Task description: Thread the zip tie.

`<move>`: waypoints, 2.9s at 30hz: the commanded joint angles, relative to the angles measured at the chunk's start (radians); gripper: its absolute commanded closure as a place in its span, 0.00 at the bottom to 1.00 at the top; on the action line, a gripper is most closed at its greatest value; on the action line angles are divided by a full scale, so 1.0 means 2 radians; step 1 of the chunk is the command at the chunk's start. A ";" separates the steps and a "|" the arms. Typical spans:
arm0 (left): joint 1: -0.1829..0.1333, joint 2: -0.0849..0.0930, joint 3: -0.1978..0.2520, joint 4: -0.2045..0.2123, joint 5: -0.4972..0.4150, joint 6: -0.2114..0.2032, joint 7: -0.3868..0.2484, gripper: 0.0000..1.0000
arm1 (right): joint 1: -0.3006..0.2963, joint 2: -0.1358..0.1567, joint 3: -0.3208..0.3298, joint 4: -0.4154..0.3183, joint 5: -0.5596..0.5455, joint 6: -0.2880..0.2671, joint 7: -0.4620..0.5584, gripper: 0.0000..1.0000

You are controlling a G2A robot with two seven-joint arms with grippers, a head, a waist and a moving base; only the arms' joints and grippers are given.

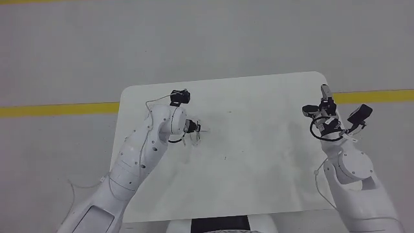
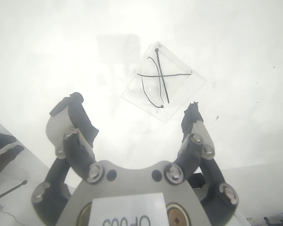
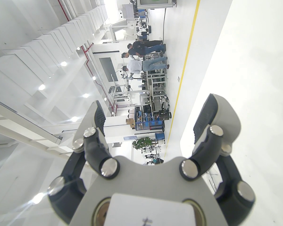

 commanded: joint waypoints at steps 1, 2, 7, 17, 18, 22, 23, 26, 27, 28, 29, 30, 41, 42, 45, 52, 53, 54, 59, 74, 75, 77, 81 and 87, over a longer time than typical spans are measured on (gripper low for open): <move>0.000 0.000 0.000 0.000 0.000 0.000 0.000 0.00 | 0.000 0.000 0.000 0.000 0.000 0.000 0.000 0.00; 0.000 0.000 0.000 0.000 0.000 0.000 0.000 0.00 | 0.000 0.000 0.000 0.000 0.000 0.000 0.000 0.00; 0.000 0.000 0.000 0.000 0.000 0.000 0.000 0.00 | 0.000 0.000 0.000 0.000 0.000 0.000 0.000 0.00; -0.006 -0.001 0.015 -0.041 -0.036 0.000 0.000 0.00 | 0.000 0.000 0.000 0.000 0.000 0.000 0.000 0.00; -0.009 -0.001 0.017 -0.037 -0.042 0.000 0.000 0.00 | 0.000 0.000 0.000 0.000 0.000 0.000 0.000 0.00; -0.018 -0.005 0.029 -0.027 -0.051 0.000 0.000 0.00 | 0.000 0.000 0.000 0.000 0.000 0.000 0.000 0.00; -0.018 -0.005 0.029 -0.027 -0.051 0.000 0.000 0.00 | 0.000 0.000 0.000 0.000 0.000 0.000 0.000 0.00; -0.018 -0.005 0.029 -0.027 -0.051 0.000 0.000 0.00 | 0.000 0.000 0.000 0.000 0.000 0.000 0.000 0.00; -0.018 -0.005 0.029 -0.027 -0.051 0.000 0.000 0.00 | 0.000 0.000 0.000 0.000 0.000 0.000 0.000 0.00; -0.018 -0.005 0.029 -0.027 -0.051 0.000 0.000 0.00 | 0.000 0.000 0.000 0.000 0.000 0.000 0.000 0.00; -0.018 -0.005 0.029 -0.027 -0.051 0.000 0.000 0.00 | 0.000 0.000 0.000 0.000 0.000 0.000 0.000 0.00; -0.017 -0.005 0.030 -0.026 -0.050 -0.001 0.002 0.00 | 0.000 0.000 0.000 0.000 0.000 0.000 0.000 0.00; -0.020 -0.010 0.046 -0.003 -0.034 0.000 0.001 0.00 | 0.000 0.000 0.000 0.000 0.000 0.000 0.000 0.00; -0.020 -0.010 0.046 -0.003 -0.034 0.000 0.001 0.00 | 0.000 0.000 0.000 0.000 0.000 0.000 0.000 0.00; -0.019 -0.010 0.045 -0.001 -0.033 0.000 0.004 0.00 | 0.000 0.000 0.000 0.000 0.000 0.000 0.000 0.00; -0.014 -0.015 0.033 0.010 -0.022 0.000 0.010 0.18 | 0.000 0.000 0.000 0.000 0.000 0.000 0.000 0.00; -0.014 -0.016 0.031 0.011 -0.019 0.000 0.011 0.51 | 0.000 0.000 0.000 0.000 0.000 0.000 0.000 0.00; -0.013 -0.017 0.029 0.010 -0.016 0.000 0.010 0.57 | 0.000 0.000 0.000 0.000 0.000 0.000 0.000 0.00; -0.006 -0.023 0.017 0.004 -0.009 0.000 0.007 0.73 | 0.000 0.000 0.000 0.000 0.000 0.000 0.000 0.00; -0.002 -0.037 0.018 0.040 -0.006 0.000 0.017 0.80 | 0.000 0.000 0.000 0.000 0.000 0.000 0.000 0.00; -0.004 -0.038 0.019 0.048 -0.009 0.000 0.020 0.80 | 0.000 0.000 0.000 0.000 0.000 0.000 0.000 0.00; -0.006 -0.040 0.022 0.059 -0.013 0.000 0.026 0.87 | 0.000 0.000 0.000 0.000 0.000 0.000 0.000 0.00; -0.012 -0.043 0.027 0.079 -0.022 0.000 0.036 0.86 | 0.000 0.000 0.000 0.000 0.000 0.000 0.000 0.00; -0.021 -0.046 0.034 0.099 -0.032 0.000 0.047 0.82 | 0.000 0.000 0.000 0.000 0.000 0.000 0.000 0.00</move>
